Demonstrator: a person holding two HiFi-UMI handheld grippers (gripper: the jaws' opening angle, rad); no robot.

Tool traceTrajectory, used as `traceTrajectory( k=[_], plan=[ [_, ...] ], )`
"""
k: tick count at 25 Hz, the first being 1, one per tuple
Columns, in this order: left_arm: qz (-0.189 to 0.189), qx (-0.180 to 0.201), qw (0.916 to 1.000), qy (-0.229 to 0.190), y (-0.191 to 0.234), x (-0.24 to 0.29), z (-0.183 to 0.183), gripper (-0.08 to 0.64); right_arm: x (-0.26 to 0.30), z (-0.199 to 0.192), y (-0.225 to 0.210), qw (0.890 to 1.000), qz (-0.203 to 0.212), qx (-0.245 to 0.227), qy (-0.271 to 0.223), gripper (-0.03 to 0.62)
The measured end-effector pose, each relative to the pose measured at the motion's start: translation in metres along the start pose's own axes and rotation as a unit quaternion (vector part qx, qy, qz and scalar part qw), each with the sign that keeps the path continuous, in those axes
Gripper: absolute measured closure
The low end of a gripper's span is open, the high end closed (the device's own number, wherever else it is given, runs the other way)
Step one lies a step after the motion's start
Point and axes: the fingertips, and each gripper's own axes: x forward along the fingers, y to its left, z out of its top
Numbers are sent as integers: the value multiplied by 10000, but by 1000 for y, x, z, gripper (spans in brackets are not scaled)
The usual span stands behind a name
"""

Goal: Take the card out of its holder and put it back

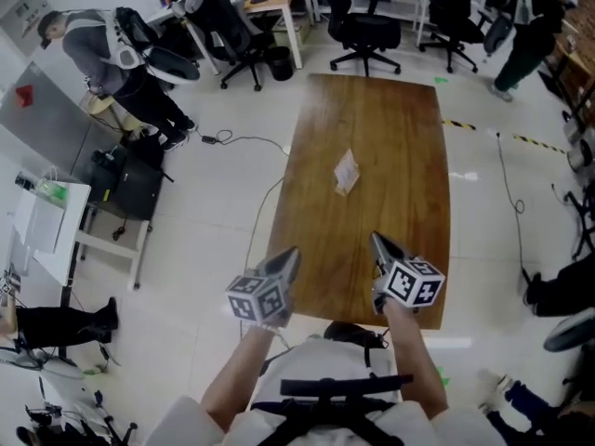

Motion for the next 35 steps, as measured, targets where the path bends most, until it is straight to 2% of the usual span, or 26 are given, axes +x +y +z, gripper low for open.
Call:
traceTrajectory(
  k=[4,6,9,14,22,35],
  plan=[
    [-116,379,9992,-78,-27,-25,5,560,-24,-18,45,9993,-41,-369,4,581],
    [-222,448,9985,-217,-37,-39,7,560,-37,-33,64,9987,-67,-496,22,581],
    [-399,286,9982,-350,-47,-53,-6,560,-57,-55,80,9988,-146,-471,-64,581],
    [-520,72,9985,-135,-59,-66,-43,560,-80,-86,102,9978,-73,-659,82,583],
    [-500,275,9984,-45,-63,-83,-50,560,-100,-87,103,9955,-385,-868,-50,583],
    [-284,326,9990,-92,-49,-94,-40,560,-88,-83,126,9954,-221,-930,-48,584]
  ],
)
